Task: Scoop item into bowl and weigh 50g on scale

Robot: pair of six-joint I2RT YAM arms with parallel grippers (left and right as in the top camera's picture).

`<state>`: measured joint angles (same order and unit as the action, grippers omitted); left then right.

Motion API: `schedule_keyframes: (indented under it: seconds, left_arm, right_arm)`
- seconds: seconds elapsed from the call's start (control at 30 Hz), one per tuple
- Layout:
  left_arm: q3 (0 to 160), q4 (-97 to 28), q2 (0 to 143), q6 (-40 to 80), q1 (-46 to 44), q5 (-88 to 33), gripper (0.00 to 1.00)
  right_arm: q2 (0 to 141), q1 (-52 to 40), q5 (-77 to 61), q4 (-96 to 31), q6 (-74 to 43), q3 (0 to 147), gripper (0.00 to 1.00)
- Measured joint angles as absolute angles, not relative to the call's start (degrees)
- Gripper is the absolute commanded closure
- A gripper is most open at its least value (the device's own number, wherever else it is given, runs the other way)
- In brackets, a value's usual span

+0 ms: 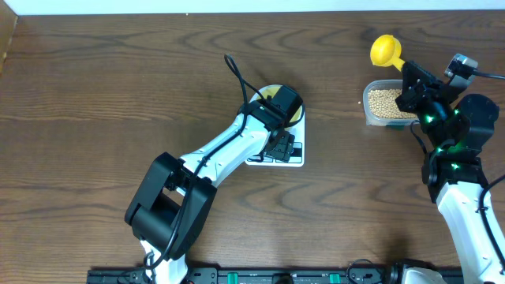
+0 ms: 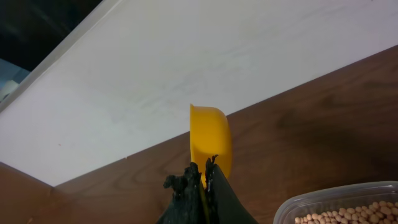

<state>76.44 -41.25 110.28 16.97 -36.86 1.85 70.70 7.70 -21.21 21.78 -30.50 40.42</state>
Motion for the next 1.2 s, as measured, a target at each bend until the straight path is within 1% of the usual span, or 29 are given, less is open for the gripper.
schedule_keyframes:
  seconds: [0.93, 1.2]
  left_arm:
    - [76.44, -40.01, 112.51, 16.97, -36.86, 1.91, 0.12]
    - [76.44, -40.01, 112.51, 16.97, -36.86, 3.84, 0.12]
  right_arm:
    - [70.7, 7.73, -21.21, 21.69, -30.5, 40.42, 0.99]
    - [70.7, 7.7, -21.21, 21.65, -30.5, 40.42, 0.99]
